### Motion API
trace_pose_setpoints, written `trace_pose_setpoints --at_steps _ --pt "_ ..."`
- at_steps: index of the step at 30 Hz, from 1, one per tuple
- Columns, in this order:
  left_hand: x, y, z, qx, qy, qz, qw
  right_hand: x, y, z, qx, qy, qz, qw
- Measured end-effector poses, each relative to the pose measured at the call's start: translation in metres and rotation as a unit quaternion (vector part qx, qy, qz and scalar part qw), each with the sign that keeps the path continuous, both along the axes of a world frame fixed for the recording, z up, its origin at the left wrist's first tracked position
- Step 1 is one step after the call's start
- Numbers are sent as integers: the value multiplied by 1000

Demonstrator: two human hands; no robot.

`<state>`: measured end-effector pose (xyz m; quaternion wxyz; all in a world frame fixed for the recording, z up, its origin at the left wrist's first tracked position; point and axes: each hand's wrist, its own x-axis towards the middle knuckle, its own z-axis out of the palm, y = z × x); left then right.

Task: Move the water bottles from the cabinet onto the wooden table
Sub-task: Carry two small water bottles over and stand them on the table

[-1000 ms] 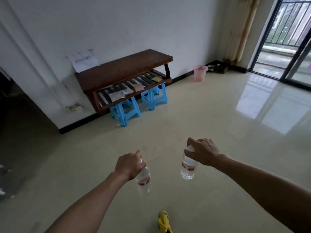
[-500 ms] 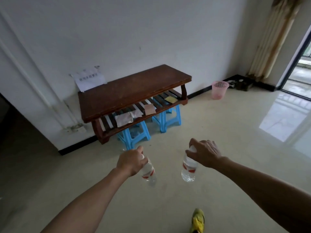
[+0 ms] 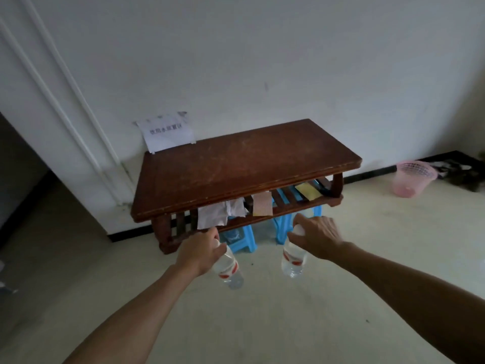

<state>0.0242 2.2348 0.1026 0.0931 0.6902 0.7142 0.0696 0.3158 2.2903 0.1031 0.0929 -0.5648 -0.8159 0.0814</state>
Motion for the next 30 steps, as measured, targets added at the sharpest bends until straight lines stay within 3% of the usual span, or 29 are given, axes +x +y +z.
trace_pose_setpoints --at_steps 12,17,30 --pt "-80 264 9 22 12 -14 1000 -91 269 0 34 -38 5 999" --pt "-117 367 35 46 16 -12 999 -122 358 22 47 7 -15 999" --pt "-165 603 18 41 23 90 995 -188 637 0 34 -11 54 998"
